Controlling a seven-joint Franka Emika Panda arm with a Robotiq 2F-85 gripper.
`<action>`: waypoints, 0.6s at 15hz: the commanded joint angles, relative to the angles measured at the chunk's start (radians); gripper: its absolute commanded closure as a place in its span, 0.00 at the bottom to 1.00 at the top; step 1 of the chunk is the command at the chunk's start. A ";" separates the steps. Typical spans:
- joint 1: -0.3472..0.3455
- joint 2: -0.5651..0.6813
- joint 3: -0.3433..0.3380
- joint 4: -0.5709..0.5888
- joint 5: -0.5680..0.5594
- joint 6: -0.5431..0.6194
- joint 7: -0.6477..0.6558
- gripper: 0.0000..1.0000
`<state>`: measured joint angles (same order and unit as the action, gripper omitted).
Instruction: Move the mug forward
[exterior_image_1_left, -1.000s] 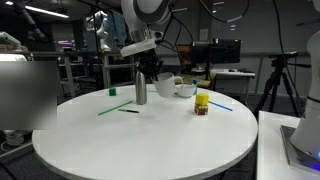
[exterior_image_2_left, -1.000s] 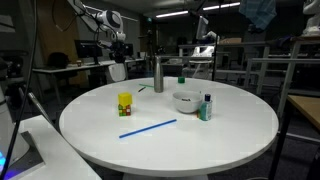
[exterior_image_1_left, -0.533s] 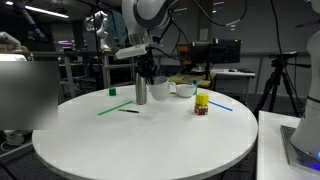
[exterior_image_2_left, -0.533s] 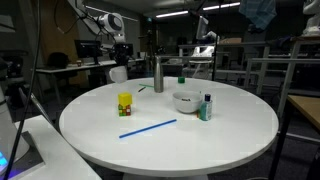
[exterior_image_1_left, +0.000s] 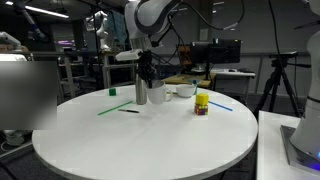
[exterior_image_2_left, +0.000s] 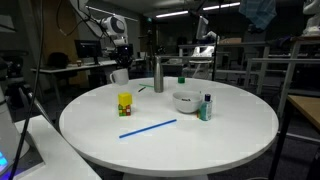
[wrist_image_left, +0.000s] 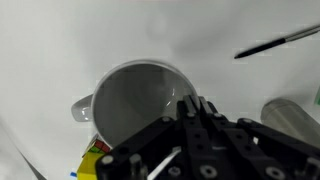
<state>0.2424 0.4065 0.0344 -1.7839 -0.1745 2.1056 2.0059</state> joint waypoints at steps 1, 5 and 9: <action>-0.010 0.000 -0.006 -0.011 0.052 0.073 0.054 0.98; -0.016 0.016 -0.008 -0.021 0.093 0.133 0.075 0.98; -0.021 0.033 -0.005 -0.039 0.154 0.166 0.072 0.98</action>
<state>0.2332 0.4460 0.0239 -1.8028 -0.0728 2.2408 2.0646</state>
